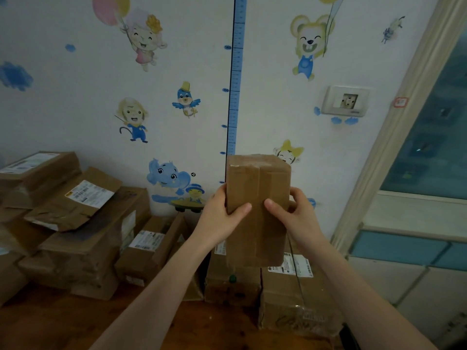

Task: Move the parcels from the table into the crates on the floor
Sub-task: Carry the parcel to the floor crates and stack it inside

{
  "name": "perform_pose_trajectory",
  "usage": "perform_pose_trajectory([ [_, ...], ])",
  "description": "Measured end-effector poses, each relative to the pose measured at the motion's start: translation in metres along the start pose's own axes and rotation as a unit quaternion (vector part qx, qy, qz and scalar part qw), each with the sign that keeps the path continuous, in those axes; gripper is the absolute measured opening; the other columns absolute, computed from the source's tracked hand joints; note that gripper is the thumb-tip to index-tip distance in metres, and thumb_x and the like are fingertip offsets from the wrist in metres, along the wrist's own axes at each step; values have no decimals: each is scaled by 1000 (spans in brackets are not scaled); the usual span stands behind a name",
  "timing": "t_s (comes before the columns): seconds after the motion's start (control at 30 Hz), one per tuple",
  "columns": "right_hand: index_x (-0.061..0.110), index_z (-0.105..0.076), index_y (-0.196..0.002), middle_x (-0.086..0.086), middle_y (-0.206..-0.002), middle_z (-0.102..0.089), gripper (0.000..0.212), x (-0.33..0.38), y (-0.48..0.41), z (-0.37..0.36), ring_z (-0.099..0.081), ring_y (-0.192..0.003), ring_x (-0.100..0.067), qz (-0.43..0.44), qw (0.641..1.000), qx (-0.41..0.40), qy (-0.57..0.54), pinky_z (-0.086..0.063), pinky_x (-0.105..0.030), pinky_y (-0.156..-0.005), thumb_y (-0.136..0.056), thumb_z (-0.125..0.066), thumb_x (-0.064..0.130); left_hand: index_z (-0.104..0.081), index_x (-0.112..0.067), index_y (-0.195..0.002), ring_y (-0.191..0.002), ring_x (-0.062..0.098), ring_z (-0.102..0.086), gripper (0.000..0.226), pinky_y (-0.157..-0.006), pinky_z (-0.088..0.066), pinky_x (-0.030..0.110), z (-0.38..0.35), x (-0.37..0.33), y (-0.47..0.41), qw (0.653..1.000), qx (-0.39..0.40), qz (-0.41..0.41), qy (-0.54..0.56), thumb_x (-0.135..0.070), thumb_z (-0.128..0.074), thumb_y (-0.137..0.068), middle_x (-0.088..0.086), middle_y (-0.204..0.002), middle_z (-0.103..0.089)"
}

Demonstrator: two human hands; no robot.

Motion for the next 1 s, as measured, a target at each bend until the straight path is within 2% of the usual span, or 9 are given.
perform_pose_trajectory([
  [0.13,10,-48,-128,-4,-122,-60,91,6,-4,3,-57,-112,-22,-98,992,20,-84,-49,-44,-94,-60,-62,69,-43,-13,-128,-114,15,-54,55,-93,-49,29,2,3,0,1000,9,11,-12,-17,-73,-82,0,-121,-56],
  [0.2,6,-50,-125,-8,-117,-62,74,7,-5,5,-59,-108,-23,-117,987,16,-108,-51,-45,-92,-72,-65,55,-43,-15,-126,-109,8,-54,55,-86,-48,18,3,2,2,1000,22,3,-3,-20,-73,-81,-6,-118,-55],
  [0.27,4,-49,-127,-8,-110,-62,53,6,-7,7,-61,-99,-21,-113,988,18,-107,-53,-36,-81,-83,-66,30,-43,-24,-124,-98,-4,-52,52,-71,-45,8,2,-5,5,998,38,13,57,-32,-70,-81,-18,-110,-53],
  [0.37,12,-46,-131,-2,-108,-61,48,2,-7,5,-60,-93,-16,-100,989,39,-99,-48,-27,-72,-86,-62,12,-46,-26,-128,-99,-2,-54,46,-71,-44,11,0,-6,5,991,9,46,127,-43,-58,-87,-15,-113,-56],
  [0.47,14,-51,-128,-3,-111,-64,42,1,-5,-2,-63,-96,-18,-101,987,43,-116,-53,-30,-73,-88,-64,22,-47,-26,-122,-99,3,-56,33,-76,-50,18,0,-2,3,988,-38,51,138,-28,-59,-92,-7,-116,-57],
  [0.6,13,-58,-109,-10,-104,-66,20,-3,-3,-6,-66,-96,-27,-80,993,-13,-87,-56,-43,-82,-90,-62,18,-44,-17,-128,-87,-5,-53,45,-71,-50,16,-1,-6,3,994,-42,20,95,-16,-65,-87,-12,-109,-52],
  [0.67,14,-59,-105,-10,-102,-67,17,-2,-4,-4,-67,-93,-27,-65,995,-17,-80,-57,-41,-78,-89,-63,16,-44,-18,-127,-88,-3,-53,48,-71,-51,17,1,-5,3,994,-47,26,99,-18,-67,-85,-12,-109,-52],
  [0.8,19,-58,-106,-7,-102,-69,27,1,-9,0,-68,-93,-24,-64,996,6,-66,-57,-40,-81,-84,-68,30,-53,-24,-115,-89,2,-61,33,-65,-51,15,7,-2,1,987,-52,59,139,-36,-65,-86,-10,-103,-62],
  [1.0,10,-56,-109,-4,-98,-66,29,-2,-9,-5,-65,-90,-21,-36,998,-52,-29,-56,-36,-77,-85,-69,18,-63,-12,-113,-96,18,-65,24,-85,-56,42,0,0,2,992,-69,40,99,-18,-61,-90,4,-105,-68],
])
Point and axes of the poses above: each hand's wrist, its own y-axis away from the middle knuckle, its own z-axis out of the back of the hand, x = y × z, the point moved 2 cm from there along -y, towards the middle knuckle
